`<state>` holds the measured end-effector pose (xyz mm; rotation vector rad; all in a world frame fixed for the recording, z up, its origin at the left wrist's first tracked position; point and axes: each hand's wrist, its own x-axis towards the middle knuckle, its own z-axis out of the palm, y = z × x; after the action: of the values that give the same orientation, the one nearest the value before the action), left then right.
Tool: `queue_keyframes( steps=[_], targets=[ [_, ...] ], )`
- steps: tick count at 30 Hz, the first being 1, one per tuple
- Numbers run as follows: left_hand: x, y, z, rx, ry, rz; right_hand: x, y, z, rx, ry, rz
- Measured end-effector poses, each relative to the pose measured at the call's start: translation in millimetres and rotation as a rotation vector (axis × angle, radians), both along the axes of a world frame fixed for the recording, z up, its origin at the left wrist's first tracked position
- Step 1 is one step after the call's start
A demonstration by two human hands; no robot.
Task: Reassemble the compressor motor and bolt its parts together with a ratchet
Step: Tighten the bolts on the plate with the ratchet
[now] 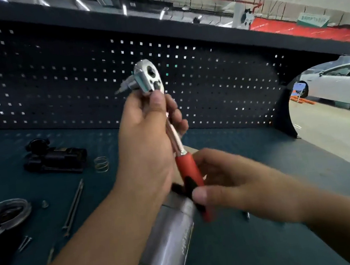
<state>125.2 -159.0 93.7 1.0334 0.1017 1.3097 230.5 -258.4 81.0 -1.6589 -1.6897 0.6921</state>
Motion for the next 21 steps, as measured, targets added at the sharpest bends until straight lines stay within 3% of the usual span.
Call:
queue_keyframes(
  steps=[3,6,8,10,13,16,21],
  targets=[
    [23,-16,8,-0.126,-0.071,-0.171,2,-7,-7,0.028,0.141,-0.081],
    [26,-10,10,0.007,0.193,-0.286,31,-24,-1,0.163,0.063,-0.257],
    [17,5,5,0.224,0.514,-0.099,54,-39,11,0.265,-0.146,-0.368],
    [8,20,-4,0.396,0.702,0.191,70,-53,25,0.28,-0.29,-0.407],
    [4,33,-12,0.513,0.757,0.326,85,-65,39,0.21,-0.387,-0.401],
    [13,35,-12,0.652,0.823,0.213,89,-70,41,0.145,-0.419,-0.364],
    [17,32,-7,0.711,0.816,0.019,87,-78,37,0.172,-0.419,-0.382]
  ],
)
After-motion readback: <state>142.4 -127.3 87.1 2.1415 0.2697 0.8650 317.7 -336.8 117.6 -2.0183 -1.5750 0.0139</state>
